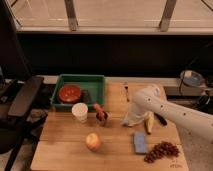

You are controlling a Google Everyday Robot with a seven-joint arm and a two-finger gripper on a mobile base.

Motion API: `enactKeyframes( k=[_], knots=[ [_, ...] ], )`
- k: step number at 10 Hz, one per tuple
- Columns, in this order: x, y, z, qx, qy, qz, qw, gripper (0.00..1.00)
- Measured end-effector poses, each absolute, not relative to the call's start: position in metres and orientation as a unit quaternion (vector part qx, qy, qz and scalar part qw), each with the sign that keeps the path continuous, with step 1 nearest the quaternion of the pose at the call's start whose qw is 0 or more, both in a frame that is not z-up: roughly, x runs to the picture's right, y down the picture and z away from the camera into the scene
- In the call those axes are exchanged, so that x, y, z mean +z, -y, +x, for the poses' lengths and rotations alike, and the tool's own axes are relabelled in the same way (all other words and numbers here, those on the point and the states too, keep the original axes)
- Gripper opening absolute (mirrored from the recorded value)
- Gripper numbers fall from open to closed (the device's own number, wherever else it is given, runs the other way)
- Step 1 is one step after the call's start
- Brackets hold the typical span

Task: Wipe table surface with towel

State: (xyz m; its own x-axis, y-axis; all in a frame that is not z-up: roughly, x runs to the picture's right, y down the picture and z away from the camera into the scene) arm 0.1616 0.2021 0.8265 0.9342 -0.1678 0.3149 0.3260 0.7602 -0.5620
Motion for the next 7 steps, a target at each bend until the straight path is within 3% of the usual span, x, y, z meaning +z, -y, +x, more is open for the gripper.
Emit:
enactKeyframes(
  k=[3, 7],
  knots=[
    [0.823, -0.202, 0.187, -0.135, 0.093, -0.331, 0.929, 0.2],
    [0.849, -0.165, 0.181, -0.172, 0.081, -0.319, 0.928, 0.2]
  ],
)
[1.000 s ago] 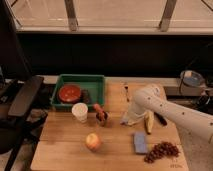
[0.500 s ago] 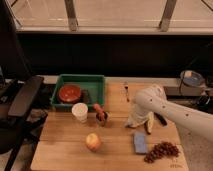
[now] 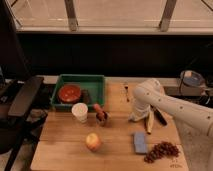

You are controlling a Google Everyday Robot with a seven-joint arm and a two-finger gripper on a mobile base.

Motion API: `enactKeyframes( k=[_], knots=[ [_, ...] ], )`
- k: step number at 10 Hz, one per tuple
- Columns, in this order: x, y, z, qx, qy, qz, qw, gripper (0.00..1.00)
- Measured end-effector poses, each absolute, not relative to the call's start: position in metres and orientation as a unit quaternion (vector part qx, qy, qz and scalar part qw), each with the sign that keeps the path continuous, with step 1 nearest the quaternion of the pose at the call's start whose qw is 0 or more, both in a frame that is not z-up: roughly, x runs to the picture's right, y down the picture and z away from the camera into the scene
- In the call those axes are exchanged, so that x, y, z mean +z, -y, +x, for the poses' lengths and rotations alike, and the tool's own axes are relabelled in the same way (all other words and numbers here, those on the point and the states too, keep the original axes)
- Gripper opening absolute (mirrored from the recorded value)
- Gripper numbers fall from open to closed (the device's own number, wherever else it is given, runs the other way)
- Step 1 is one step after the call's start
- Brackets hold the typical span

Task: Wipe table surface with towel

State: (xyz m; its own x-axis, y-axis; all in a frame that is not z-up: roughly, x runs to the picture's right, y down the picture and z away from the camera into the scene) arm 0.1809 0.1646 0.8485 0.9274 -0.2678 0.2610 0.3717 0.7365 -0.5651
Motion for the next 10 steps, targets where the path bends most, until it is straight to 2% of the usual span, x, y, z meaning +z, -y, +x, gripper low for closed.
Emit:
enactKeyframes(
  k=[4, 5, 6, 8, 10],
  knots=[
    [0.848, -0.16, 0.131, -0.19, 0.133, -0.302, 0.925, 0.2],
    [0.841, -0.169, 0.121, -0.188, 0.148, -0.304, 0.922, 0.2],
    [0.824, -0.197, 0.119, -0.174, 0.166, -0.32, 0.916, 0.2],
    [0.803, -0.23, 0.141, -0.148, 0.158, -0.343, 0.914, 0.2],
    [0.795, -0.238, 0.167, -0.135, 0.143, -0.349, 0.916, 0.2]
  ],
)
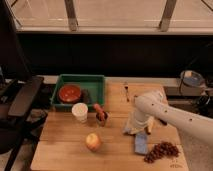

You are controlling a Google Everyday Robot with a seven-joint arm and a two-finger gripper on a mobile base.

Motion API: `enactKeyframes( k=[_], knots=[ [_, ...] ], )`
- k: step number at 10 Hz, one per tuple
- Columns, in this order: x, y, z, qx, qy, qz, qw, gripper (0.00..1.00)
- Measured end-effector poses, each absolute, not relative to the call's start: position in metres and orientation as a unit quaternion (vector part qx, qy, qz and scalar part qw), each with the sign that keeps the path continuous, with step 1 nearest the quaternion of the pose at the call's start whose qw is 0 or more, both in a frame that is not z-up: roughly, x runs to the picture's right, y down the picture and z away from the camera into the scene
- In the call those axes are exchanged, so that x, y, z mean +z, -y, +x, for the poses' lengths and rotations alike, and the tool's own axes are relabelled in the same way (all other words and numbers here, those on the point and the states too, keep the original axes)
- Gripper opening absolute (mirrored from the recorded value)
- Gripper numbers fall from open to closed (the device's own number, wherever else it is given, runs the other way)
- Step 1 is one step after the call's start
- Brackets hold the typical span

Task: Wipe table surface with towel

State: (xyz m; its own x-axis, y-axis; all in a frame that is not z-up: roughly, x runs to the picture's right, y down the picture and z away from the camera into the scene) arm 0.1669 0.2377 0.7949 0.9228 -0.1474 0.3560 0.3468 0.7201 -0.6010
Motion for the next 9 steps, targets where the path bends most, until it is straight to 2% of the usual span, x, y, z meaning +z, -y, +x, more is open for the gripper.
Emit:
enactKeyframes(
  k=[2, 4, 9],
  knots=[
    [0.792, -0.232, 0.193, -0.128, 0.124, -0.348, 0.92, 0.2],
    [0.807, -0.204, 0.197, -0.135, 0.115, -0.332, 0.926, 0.2],
    [0.861, -0.134, 0.142, -0.16, 0.158, -0.299, 0.927, 0.2]
  ],
)
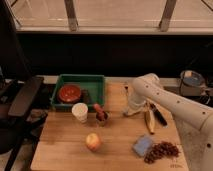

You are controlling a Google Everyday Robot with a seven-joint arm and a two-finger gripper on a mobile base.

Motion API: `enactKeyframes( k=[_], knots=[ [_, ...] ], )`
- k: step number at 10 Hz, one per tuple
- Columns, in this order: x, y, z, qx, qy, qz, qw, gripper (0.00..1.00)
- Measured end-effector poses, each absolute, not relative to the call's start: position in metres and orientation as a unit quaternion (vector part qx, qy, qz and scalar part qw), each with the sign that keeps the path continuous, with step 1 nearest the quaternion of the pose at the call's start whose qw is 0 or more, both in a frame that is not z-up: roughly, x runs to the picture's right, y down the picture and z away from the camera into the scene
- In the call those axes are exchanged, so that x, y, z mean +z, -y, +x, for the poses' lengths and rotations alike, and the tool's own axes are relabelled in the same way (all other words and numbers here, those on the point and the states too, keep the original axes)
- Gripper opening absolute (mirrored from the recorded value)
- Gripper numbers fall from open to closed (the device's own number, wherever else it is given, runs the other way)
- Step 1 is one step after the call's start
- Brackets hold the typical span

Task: Wipe table surface with towel

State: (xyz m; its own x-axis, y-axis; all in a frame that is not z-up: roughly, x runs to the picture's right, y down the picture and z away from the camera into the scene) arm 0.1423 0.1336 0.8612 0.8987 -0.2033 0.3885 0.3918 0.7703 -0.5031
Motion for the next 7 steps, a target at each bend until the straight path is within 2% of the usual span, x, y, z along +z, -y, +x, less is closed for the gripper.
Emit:
enactKeyframes(
  k=[4, 7],
  knots=[
    [0.86, -0.147, 0.124, -0.151, 0.202, -0.31, 0.917, 0.2],
    [0.825, -0.197, 0.129, -0.126, 0.22, -0.331, 0.909, 0.2]
  ],
)
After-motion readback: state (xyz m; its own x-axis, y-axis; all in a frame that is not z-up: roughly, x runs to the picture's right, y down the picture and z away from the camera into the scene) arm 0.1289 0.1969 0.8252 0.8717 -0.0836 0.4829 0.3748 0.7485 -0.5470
